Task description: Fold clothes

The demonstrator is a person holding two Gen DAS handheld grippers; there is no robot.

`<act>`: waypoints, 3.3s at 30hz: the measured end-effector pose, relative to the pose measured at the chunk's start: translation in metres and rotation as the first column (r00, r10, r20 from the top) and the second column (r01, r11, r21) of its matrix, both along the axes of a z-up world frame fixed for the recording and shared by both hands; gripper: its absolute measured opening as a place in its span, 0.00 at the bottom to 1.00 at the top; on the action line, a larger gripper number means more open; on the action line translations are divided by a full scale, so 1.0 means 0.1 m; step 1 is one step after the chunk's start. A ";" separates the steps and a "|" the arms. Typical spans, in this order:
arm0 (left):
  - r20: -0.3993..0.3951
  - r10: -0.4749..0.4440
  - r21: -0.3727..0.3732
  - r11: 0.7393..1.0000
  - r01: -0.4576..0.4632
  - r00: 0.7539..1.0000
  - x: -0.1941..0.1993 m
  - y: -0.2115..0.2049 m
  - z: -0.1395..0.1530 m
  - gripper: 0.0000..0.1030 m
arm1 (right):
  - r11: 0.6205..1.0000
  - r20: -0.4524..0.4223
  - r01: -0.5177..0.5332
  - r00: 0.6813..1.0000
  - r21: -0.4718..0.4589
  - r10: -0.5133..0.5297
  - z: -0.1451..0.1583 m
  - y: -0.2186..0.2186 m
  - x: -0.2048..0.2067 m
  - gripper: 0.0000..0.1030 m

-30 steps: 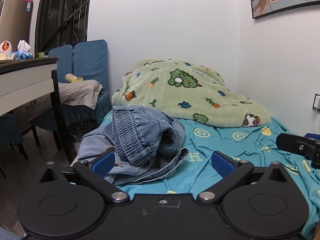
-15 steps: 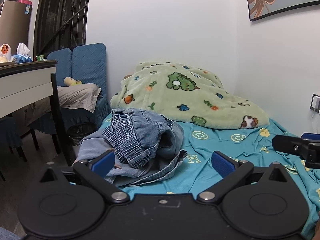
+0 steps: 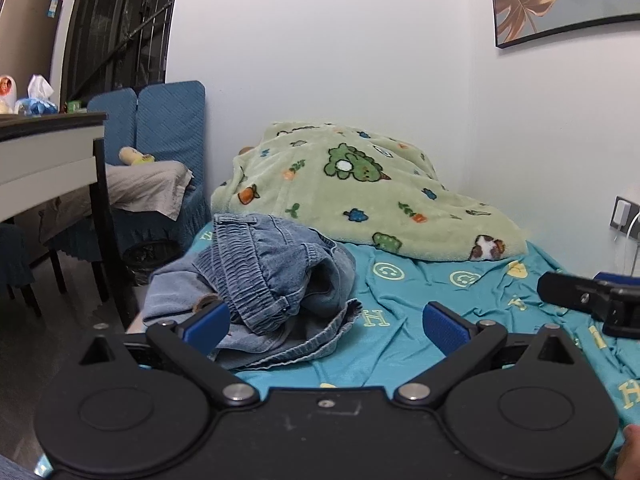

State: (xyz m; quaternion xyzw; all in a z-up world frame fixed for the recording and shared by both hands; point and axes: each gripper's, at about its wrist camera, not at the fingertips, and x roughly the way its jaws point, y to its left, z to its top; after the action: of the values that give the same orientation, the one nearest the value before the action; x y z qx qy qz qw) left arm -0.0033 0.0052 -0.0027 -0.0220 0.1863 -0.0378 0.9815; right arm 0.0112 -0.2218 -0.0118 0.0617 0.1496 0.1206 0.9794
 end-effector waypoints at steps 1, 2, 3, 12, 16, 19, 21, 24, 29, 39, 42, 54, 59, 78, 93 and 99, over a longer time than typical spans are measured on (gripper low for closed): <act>-0.013 -0.007 -0.017 1.000 0.007 1.000 0.03 0.00 0.02 1.00 | 1.000 -0.002 0.002 1.000 -0.002 -0.002 0.00 0.00 0.00 1.00; -0.027 -0.014 -0.034 0.999 0.013 1.000 0.07 0.00 0.04 1.00 | 1.000 -0.003 0.004 1.000 -0.004 -0.005 0.00 0.01 0.00 1.00; -0.036 -0.020 -0.047 0.999 0.018 0.999 0.10 -0.01 0.06 1.00 | 1.000 -0.006 0.006 1.000 -0.005 -0.006 -0.01 0.01 0.00 1.00; -0.073 -0.059 -0.009 0.998 0.058 0.996 0.58 -0.09 0.24 1.00 | 1.000 -0.048 0.020 0.999 0.001 -0.020 -0.07 0.02 0.09 1.00; -0.100 -0.028 -0.029 0.999 0.025 0.995 0.93 0.18 0.25 0.99 | 1.000 -0.042 0.031 0.999 0.003 -0.030 -0.12 0.07 0.27 1.00; -0.124 0.001 -0.053 0.999 -0.008 0.992 1.19 0.43 0.23 0.99 | 1.000 -0.022 0.011 1.000 -0.024 -0.012 -0.18 0.16 0.49 1.00; -0.140 0.021 -0.068 0.997 -0.030 0.990 1.37 0.60 0.22 0.96 | 0.999 -0.008 -0.004 1.000 -0.045 0.003 -0.21 0.22 0.63 1.00; -0.164 0.049 -0.090 0.994 -0.065 0.985 1.64 0.86 0.20 0.86 | 0.999 -0.013 -0.018 1.000 -0.042 0.017 -0.30 0.25 0.82 1.00; -0.195 0.067 -0.142 0.985 -0.095 0.978 2.08 1.19 0.11 0.83 | 1.000 -0.038 -0.028 0.999 -0.005 0.028 -0.43 0.21 0.95 1.00; -0.211 -0.002 -0.205 0.978 -0.043 0.978 2.79 1.33 -0.29 0.76 | 0.996 -0.086 0.009 0.996 0.085 -0.001 -0.61 0.10 1.20 1.00; -0.204 -0.025 -0.226 0.974 -0.023 0.979 2.82 1.28 -0.35 0.55 | 0.992 -0.101 0.038 0.995 0.124 -0.025 -0.64 0.02 1.26 1.00; -0.068 -0.210 -0.174 0.965 0.196 0.975 2.08 0.34 0.20 0.06 | 0.988 -0.049 0.062 0.997 0.138 -0.056 -0.52 -0.08 1.15 1.00; -0.086 -0.317 -0.121 0.944 0.306 0.945 1.73 -0.15 0.03 0.06 | 0.986 -0.015 0.079 0.997 0.150 -0.077 -0.45 -0.15 1.08 0.99; -0.042 -0.442 -0.124 0.892 0.435 0.896 1.12 -0.05 0.01 0.45 | 0.969 -0.017 -0.004 1.000 0.245 0.008 -0.45 -0.16 1.05 0.80; -0.005 -0.154 -0.155 0.976 0.152 0.988 1.15 0.54 0.17 0.54 | 0.977 0.088 -0.134 0.989 0.167 0.120 -0.37 0.32 1.18 0.79; -0.038 -0.054 -0.146 0.988 0.048 0.998 1.26 0.61 0.09 0.55 | 0.981 0.070 -0.157 0.986 0.111 0.150 -0.41 0.44 1.25 0.79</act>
State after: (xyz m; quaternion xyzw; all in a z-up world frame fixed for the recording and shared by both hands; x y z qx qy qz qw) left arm 0.1230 0.0658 0.0059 -0.0892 0.2039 -0.0757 0.9720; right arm 0.1362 -0.1782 -0.0528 0.1031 0.1165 0.2059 0.9661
